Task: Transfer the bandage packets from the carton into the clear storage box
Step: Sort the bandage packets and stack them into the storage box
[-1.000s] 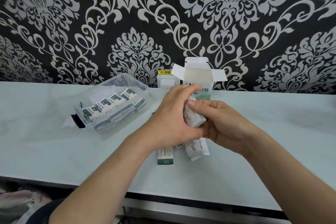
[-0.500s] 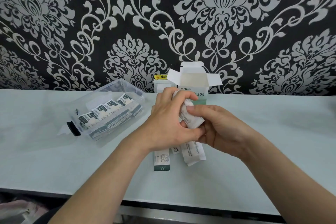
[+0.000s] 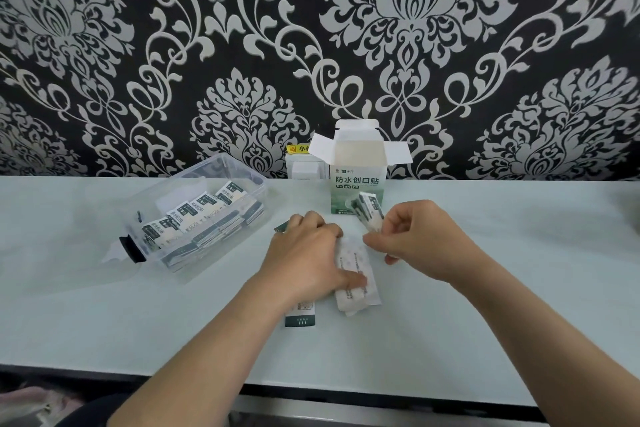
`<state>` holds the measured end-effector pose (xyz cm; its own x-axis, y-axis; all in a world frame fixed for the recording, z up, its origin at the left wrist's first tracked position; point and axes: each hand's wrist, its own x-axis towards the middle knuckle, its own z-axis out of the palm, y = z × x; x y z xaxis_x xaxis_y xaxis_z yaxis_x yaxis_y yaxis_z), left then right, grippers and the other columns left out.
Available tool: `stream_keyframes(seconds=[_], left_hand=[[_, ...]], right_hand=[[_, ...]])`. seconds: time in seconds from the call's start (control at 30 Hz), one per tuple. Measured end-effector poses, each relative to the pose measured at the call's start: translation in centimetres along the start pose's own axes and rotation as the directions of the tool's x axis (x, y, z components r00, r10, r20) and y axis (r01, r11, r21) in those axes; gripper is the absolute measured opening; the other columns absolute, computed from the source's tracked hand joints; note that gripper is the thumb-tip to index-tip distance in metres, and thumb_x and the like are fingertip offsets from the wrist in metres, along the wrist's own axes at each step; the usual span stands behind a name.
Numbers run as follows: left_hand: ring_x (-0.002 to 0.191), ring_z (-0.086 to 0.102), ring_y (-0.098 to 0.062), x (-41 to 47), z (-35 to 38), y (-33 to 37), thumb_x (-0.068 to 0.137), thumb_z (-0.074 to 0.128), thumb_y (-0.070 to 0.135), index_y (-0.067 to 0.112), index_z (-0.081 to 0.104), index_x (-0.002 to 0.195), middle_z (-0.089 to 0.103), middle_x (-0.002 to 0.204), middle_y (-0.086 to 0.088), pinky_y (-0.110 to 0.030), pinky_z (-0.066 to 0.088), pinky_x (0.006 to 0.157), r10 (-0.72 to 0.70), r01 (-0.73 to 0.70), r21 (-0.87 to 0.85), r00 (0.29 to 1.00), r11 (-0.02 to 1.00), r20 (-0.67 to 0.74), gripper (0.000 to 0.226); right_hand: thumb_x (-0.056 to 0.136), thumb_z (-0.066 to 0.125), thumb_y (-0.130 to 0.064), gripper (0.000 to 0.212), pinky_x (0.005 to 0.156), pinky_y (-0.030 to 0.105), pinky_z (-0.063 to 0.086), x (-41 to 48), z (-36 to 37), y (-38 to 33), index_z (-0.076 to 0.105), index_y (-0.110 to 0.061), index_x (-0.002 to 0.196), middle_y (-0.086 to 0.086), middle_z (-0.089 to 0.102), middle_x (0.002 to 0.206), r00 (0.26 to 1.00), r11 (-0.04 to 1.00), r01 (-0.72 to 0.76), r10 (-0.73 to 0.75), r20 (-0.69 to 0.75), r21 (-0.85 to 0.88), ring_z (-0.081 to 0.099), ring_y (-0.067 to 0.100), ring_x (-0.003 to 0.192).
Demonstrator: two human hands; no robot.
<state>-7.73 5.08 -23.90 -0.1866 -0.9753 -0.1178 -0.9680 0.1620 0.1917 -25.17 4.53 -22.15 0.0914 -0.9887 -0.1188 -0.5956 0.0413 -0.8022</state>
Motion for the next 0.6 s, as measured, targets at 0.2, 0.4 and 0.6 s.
stream_keyframes(seconds=[0.2, 0.4, 0.6], left_hand=[[0.101, 0.051, -0.017, 0.9, -0.3, -0.5, 0.071, 0.079, 0.046, 0.031, 0.062, 0.089, 0.055, 0.097, 0.007, -0.032, 0.043, 0.079, -0.098, 0.05, -0.242, 0.978, 0.969, -0.187, 0.029], [0.069, 0.061, -0.003, 1.2, -0.9, -1.6, 0.072, 0.083, 0.029, 0.031, 0.07, 0.082, 0.066, 0.077, 0.011, -0.018, 0.04, 0.059, -0.228, 0.024, -0.577, 0.931, 0.816, -0.284, 0.016], [0.042, 0.05, -0.012, 0.6, -3.4, -2.3, 0.079, 0.077, 0.01, 0.022, 0.072, 0.096, 0.073, 0.074, -0.009, -0.021, 0.043, 0.046, -0.231, -0.116, -0.893, 0.944, 0.436, -0.235, 0.022]], right_hand=[[0.075, 0.082, -0.028, 0.029, 0.062, 0.037, 0.055, -0.6, 1.1, 0.2, 0.059, -0.012, 0.065, 0.007, 0.072, 0.065, 0.999, 0.998, -0.005, 0.002, 0.046, 0.068, 0.07, 0.018, 0.062], [0.079, 0.079, -0.016, 0.025, 0.048, 0.016, 0.045, -1.3, 1.5, -0.2, 0.058, -0.006, 0.072, 0.012, 0.065, 0.068, 0.995, 0.936, -0.068, 0.04, 0.086, 0.344, 0.07, 0.02, 0.065], [0.084, 0.071, -0.025, 0.022, 0.064, 0.021, 0.053, -1.4, 0.3, -1.0, 0.057, -0.01, 0.091, 0.014, 0.072, 0.094, 0.973, 0.782, -0.172, 0.039, 0.228, 0.6, 0.074, 0.024, 0.083]])
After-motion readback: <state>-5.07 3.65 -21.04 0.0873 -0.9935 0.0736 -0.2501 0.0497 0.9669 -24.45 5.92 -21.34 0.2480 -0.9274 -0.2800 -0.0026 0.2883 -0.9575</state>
